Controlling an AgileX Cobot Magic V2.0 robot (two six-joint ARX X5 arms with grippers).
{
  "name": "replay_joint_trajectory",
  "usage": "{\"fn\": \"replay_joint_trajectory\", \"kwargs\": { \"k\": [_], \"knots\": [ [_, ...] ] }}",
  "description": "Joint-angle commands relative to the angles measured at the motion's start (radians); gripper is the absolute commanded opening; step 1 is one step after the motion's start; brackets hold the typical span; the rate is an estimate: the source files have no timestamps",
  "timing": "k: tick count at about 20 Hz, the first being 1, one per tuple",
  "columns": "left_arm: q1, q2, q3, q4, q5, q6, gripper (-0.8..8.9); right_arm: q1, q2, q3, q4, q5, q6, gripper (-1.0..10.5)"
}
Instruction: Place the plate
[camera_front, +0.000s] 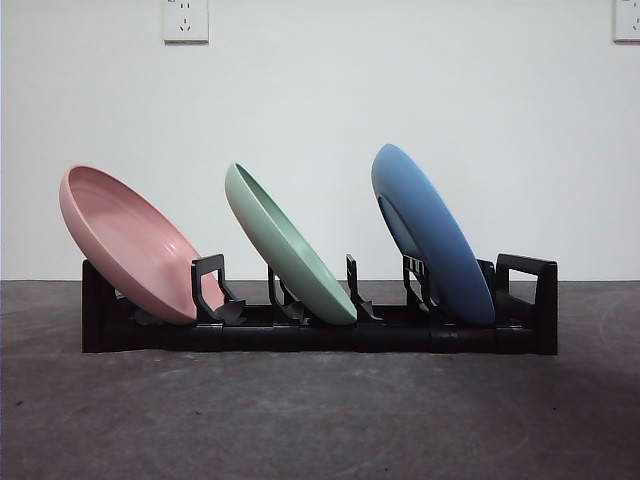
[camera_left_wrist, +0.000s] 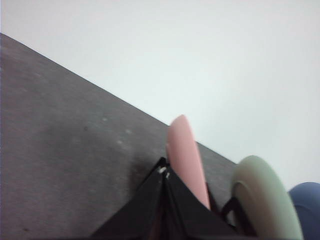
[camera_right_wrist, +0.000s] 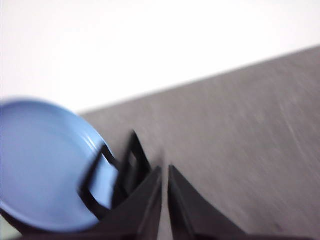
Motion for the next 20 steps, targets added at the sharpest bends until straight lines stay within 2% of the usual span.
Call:
{"fn": "replay_joint_trajectory", "kwargs": {
  "k": [1,3,6,11,15,20],
  "knots": [
    [-0.001,-0.001,0.002,-0.005,0.029,-0.04,0.08,0.0,0.0,0.013,0.03,-0.032,0.124,0.1],
    [-0.001,0.003,0.033,-0.059,0.053,-0.039,0.1,0.0,0.01,0.055,-0.035,-0.033,0.156,0.1],
    [-0.001,0.027,0.11,-0.187,0.084,-0.026,0.1,-0.001,0.05,0.137,-0.14,-0.032,0.143,0.1],
    [-0.001,0.103,0.263,-0.376,0.117,0.067,0.1,-0.001,0.153,0.286,-0.283,-0.047,0.07,0.1],
    [-0.001,0.182,0.412,-0.549,0.13,0.172,0.1,-0.001,0.245,0.406,-0.403,-0.086,-0.036,0.1],
    [-0.001,0.291,0.578,-0.754,0.128,0.259,0.1,0.0,0.338,0.54,-0.561,-0.115,-0.135,0.1]
  ]
}}
